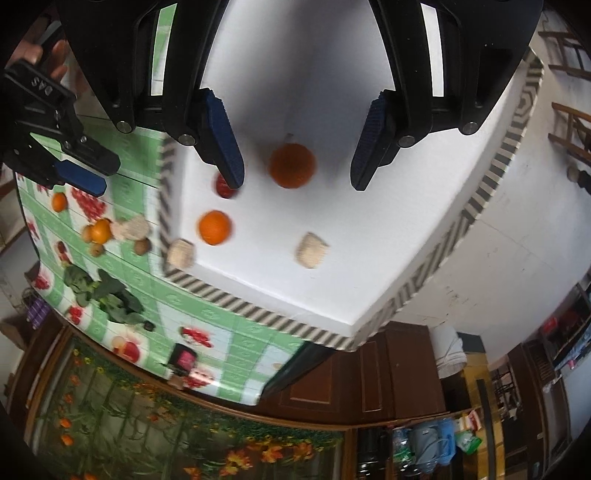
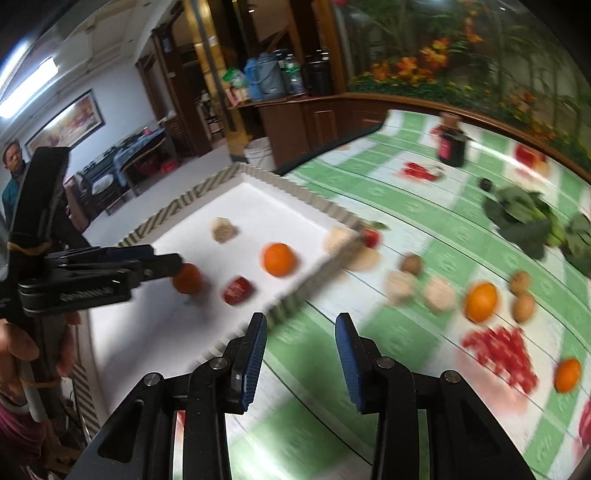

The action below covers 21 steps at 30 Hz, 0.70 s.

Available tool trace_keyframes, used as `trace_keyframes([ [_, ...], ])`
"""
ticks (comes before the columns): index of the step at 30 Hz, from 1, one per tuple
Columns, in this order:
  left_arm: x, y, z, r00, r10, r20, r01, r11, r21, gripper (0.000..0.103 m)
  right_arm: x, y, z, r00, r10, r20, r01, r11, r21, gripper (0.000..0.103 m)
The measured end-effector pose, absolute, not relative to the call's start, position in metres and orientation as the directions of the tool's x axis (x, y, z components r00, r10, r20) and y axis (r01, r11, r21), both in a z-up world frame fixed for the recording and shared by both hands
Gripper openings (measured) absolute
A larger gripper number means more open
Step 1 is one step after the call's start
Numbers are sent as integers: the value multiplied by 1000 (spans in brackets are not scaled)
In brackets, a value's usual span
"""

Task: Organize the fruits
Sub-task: 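Open the left tool to drop the orange while the right tool releases the date, then grasp another beige cube with the left tool while the right tool grasps an orange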

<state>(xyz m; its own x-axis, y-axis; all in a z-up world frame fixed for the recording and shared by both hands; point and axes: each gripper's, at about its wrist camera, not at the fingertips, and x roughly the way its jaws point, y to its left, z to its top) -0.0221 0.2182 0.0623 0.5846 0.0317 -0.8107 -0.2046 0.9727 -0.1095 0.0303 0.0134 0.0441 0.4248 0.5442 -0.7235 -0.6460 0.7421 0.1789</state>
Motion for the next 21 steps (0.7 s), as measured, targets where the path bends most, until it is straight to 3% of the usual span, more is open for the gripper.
trace_keyframes([
  [21, 9, 82, 59, 563, -102, -820, 34, 994, -100, 60, 28, -198, 23, 565, 318, -761, -288, 941, 180, 38],
])
